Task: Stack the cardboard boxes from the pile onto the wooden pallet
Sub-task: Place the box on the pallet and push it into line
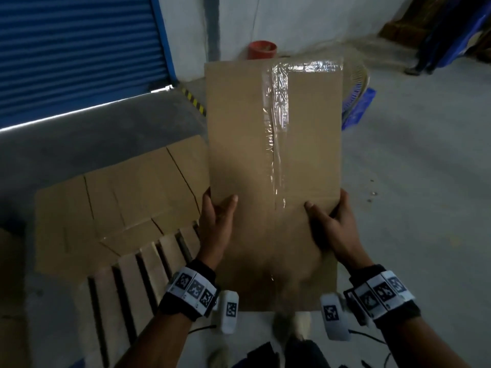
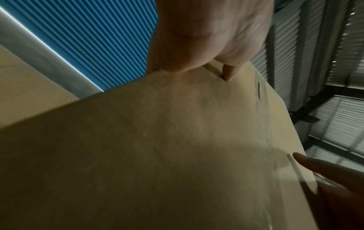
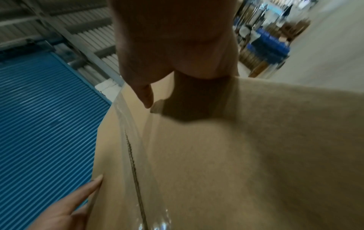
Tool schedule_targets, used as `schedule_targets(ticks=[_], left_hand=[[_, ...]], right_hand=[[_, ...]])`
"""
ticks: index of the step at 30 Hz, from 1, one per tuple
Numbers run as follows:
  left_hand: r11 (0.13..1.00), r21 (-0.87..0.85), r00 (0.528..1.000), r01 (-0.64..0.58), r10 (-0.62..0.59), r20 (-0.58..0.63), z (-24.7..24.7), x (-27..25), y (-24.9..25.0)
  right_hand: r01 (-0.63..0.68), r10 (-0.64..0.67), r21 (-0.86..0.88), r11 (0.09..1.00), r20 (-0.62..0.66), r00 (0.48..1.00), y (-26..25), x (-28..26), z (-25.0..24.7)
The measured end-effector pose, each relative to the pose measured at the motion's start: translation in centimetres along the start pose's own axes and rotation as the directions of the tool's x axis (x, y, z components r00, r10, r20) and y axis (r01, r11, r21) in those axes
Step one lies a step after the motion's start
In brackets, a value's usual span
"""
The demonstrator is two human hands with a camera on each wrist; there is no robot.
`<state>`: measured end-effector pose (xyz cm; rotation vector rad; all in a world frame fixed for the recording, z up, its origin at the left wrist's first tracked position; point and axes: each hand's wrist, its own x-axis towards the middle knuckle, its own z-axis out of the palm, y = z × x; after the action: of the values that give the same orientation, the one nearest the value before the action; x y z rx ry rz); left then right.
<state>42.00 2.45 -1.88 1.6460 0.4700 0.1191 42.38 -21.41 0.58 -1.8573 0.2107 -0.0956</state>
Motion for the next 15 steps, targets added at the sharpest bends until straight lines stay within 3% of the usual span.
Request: schedule_targets(ticks=[5, 9, 15], left_hand=[[0.997, -0.036, 0.985, 0.068, -0.073, -0.158, 4.7, 6.5, -1.6], [0.987, -0.102, 0.955, 0.126, -0.148, -0.258, 8.2, 9.8, -2.3], [0.909, -0.307, 0.868, 0.281, -0.377, -0.323, 9.6, 12.9, -5.7]], right_hand=[[-0.034, 0.024, 0.046, 0.998, 0.189, 0.982, 3.0, 11.4, 1.7], [-0.044, 0.031, 0.029, 0.999, 0.348, 0.937, 5.3, 19.7, 2.6], [-0.077, 0.116, -0.094, 0.993, 0.553, 0.825, 9.3, 26.8, 5.5]])
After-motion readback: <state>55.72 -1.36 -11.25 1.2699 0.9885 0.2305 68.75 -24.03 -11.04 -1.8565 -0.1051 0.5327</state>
